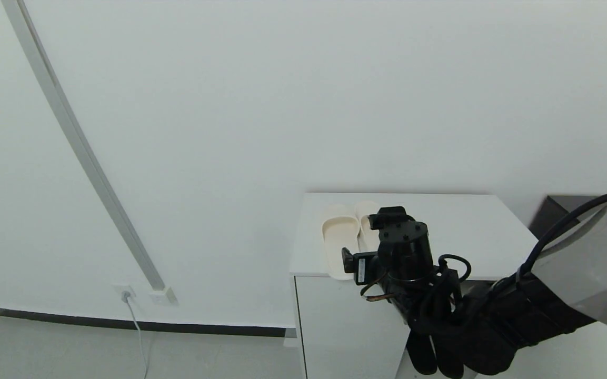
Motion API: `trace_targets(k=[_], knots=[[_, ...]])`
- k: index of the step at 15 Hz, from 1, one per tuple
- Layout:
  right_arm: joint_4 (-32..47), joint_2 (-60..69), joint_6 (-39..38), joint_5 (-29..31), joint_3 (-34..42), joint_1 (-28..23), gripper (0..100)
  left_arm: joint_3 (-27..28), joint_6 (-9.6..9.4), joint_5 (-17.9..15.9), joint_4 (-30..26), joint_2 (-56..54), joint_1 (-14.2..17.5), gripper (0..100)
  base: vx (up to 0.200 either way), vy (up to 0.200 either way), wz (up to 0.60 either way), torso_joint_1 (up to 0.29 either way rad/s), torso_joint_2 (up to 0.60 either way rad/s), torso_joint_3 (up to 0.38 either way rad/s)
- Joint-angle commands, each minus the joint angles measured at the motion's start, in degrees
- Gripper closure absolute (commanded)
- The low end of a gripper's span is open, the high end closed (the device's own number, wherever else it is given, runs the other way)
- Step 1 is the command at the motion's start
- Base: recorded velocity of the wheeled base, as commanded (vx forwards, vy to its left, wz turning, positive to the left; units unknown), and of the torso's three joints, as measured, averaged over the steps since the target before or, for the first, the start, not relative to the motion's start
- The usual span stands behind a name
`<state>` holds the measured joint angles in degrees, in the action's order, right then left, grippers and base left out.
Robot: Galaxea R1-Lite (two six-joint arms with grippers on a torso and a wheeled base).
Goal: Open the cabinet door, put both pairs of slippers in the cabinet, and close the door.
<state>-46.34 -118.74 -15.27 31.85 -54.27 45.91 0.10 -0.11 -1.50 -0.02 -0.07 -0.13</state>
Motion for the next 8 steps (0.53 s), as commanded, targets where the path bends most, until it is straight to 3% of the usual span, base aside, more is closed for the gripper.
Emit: trace_targets(k=[1, 8], knots=[[-0.4, -0.9, 0.0, 0.0, 1.0, 0.1, 0, 0.0, 0.11, 0.0, 0.0, 0.1, 0.0, 100, 0.000, 0.000, 0.00, 0.000, 0.00, 0.000], [-4.7, -4.7, 0.9, -0.1, 0.4, -0.3, 0, 0.0, 0.11, 0.1, 0.0, 0.1, 0.0, 100, 0.000, 0.000, 0.00, 0.000, 0.00, 0.000]])
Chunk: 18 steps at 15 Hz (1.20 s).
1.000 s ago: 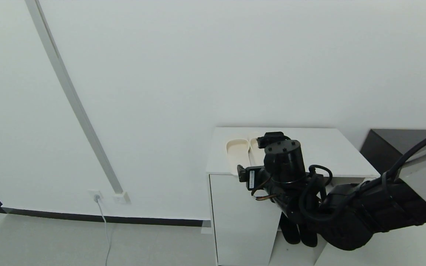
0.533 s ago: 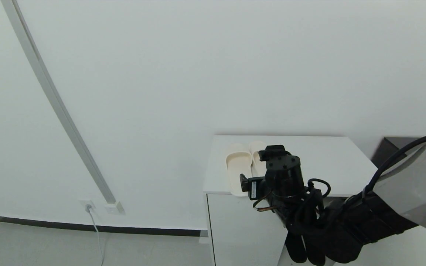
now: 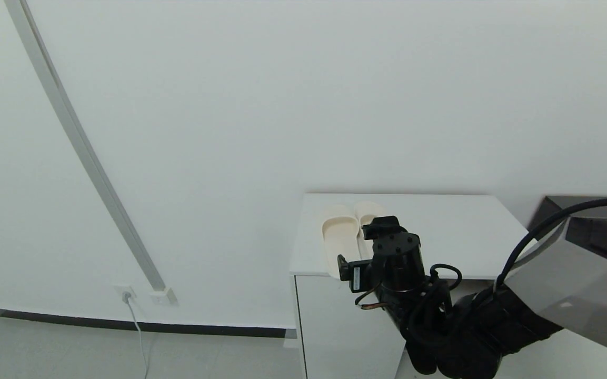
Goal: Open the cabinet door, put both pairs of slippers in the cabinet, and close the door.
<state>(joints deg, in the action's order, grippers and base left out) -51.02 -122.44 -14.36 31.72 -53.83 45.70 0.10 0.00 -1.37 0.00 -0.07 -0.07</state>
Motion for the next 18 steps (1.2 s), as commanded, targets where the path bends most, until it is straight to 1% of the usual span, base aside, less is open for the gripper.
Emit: trace_targets(k=[1, 4, 12, 18], knots=[[0.0, -1.4, 0.2, -0.3, -0.9, -0.4, 0, 0.0, 0.00, 0.0, 0.0, 0.1, 0.0, 100, 0.000, 0.000, 0.00, 0.000, 0.00, 0.000], [0.0, -2.8, 0.2, -0.4, -3.0, -1.7, 0, 0.0, 0.00, 0.0, 0.0, 0.1, 0.0, 100, 0.000, 0.000, 0.00, 0.000, 0.00, 0.000], [0.7, -5.8, 1.2, -0.5, -6.7, -2.5, 0, 0.0, 0.00, 0.0, 0.0, 0.1, 0.0, 100, 0.000, 0.000, 0.00, 0.000, 0.00, 0.000], [0.8, -11.7, 1.9, -0.6, -14.4, -4.9, 0, 0.0, 0.09, 0.0, 0.0, 0.1, 0.0, 100, 0.000, 0.000, 0.00, 0.000, 0.00, 0.000]])
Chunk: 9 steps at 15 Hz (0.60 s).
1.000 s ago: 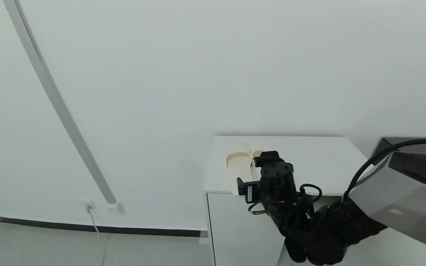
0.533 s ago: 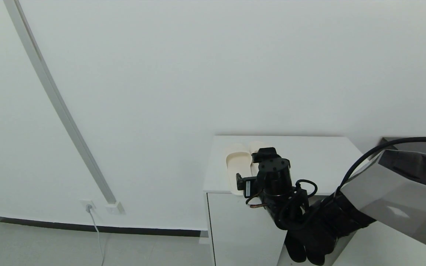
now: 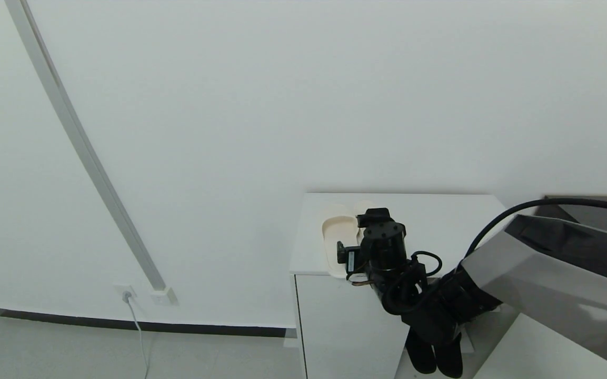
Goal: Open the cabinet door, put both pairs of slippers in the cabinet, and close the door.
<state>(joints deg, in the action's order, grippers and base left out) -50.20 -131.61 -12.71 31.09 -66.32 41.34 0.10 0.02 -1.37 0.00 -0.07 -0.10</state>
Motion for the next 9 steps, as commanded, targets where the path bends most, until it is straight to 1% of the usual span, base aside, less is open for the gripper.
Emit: trace_targets(k=[1, 6, 9], knots=[[-0.1, -4.0, 1.1, 0.0, -3.7, -1.1, 0, 0.0, -0.02, 0.0, 0.0, 0.1, 0.0, 100, 0.000, 0.000, 0.00, 0.000, 0.00, 0.000], [0.2, -8.0, 4.0, 0.0, -10.6, -2.0, 0, 0.0, -0.02, 0.0, 0.0, 0.1, 0.0, 100, 0.000, 0.000, 0.00, 0.000, 0.00, 0.000], [2.1, -9.3, 4.5, 0.0, -13.6, -2.2, 0, 0.0, -0.02, 0.0, 0.0, 0.1, 0.0, 100, 0.000, 0.000, 0.00, 0.000, 0.00, 0.000]])
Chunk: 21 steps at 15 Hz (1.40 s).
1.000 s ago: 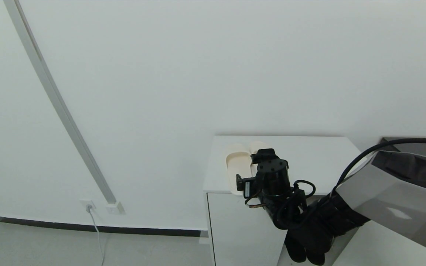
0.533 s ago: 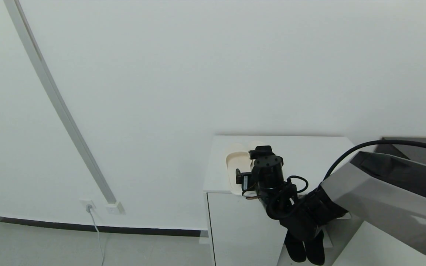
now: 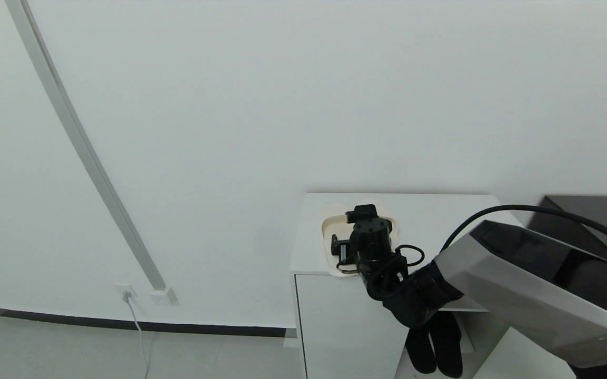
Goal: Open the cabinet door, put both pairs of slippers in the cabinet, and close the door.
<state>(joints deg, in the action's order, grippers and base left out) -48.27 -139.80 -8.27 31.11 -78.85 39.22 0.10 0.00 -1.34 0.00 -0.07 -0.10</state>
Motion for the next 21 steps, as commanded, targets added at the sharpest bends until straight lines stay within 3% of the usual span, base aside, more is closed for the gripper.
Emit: trace_targets(k=[1, 21], knots=[[0.6, -1.2, 0.0, 0.0, -1.7, -0.2, 0, 0.0, 0.00, 0.0, 0.0, 0.1, 0.0, 100, 0.000, 0.000, 0.00, 0.000, 0.00, 0.000], [13.8, -4.0, 0.2, -3.4, -16.8, -4.1, 0, 0.0, 0.00, -0.1, 0.0, 0.1, 0.0, 100, 0.000, 0.000, 0.00, 0.000, 0.00, 0.000]])
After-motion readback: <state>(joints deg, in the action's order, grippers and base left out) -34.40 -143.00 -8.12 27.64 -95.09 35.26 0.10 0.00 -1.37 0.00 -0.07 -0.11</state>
